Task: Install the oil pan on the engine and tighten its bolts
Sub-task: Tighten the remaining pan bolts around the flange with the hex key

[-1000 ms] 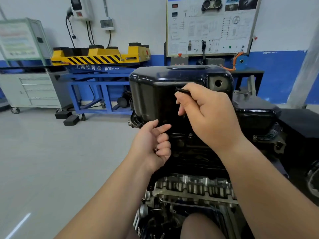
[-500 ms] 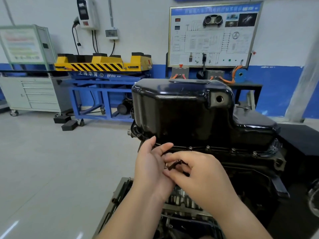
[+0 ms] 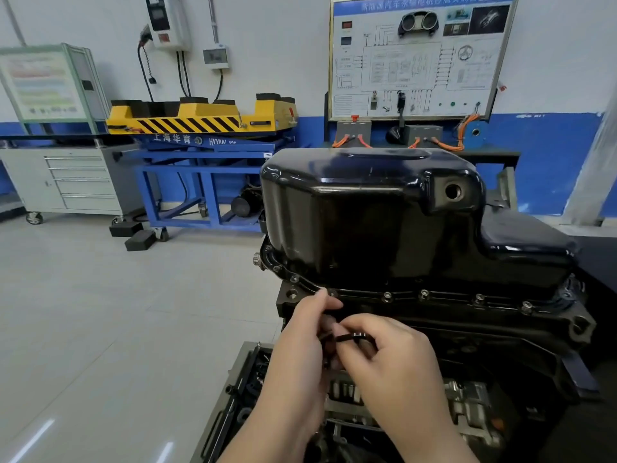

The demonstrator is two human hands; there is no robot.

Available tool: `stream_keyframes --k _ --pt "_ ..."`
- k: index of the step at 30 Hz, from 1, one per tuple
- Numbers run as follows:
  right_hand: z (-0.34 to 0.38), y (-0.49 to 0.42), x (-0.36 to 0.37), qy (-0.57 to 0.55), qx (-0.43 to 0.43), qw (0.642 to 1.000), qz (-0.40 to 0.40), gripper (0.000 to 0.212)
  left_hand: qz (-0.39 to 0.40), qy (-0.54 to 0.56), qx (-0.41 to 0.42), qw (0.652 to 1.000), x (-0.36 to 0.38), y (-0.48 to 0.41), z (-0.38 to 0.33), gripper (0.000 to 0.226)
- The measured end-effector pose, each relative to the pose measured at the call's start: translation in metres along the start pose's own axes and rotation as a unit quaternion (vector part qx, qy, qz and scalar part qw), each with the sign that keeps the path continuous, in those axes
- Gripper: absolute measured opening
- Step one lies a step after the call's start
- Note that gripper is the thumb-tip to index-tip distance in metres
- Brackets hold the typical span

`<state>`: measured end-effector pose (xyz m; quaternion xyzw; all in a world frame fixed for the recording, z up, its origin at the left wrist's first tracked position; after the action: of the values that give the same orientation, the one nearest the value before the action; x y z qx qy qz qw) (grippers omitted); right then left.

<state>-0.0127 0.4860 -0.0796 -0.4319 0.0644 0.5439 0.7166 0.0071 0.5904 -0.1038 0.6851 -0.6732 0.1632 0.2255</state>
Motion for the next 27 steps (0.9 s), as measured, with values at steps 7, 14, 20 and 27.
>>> stream_keyframes --k 7,14,20,27 --pt "-0.007 -0.012 0.001 -0.079 0.020 0.996 0.036 0.013 0.036 -0.283 0.142 0.948 -0.016 -0.003 -0.023 0.015" --pt "-0.012 -0.021 0.009 -0.063 0.034 0.996 0.059 0.008 0.016 -0.453 0.249 0.856 -0.009 0.000 -0.043 0.007" --pt "-0.016 -0.024 -0.003 -0.129 0.064 0.990 0.004 0.031 -0.030 -0.443 0.276 0.852 -0.009 -0.015 -0.048 0.014" --pt "-0.029 -0.019 -0.036 -0.154 0.099 0.981 -0.059 0.061 -0.098 -0.270 0.254 0.924 -0.022 -0.042 -0.046 0.016"
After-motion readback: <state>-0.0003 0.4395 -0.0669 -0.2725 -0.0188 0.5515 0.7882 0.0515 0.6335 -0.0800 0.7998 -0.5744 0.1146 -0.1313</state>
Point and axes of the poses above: each hand's wrist, its own y-axis away from the middle knuckle, its own x-axis out of the palm, z = x × y, the point moved 6 cm from there along -y, towards the middle knuckle, and after that the axes turned 10 degrees about y, right-handed, at the moved point
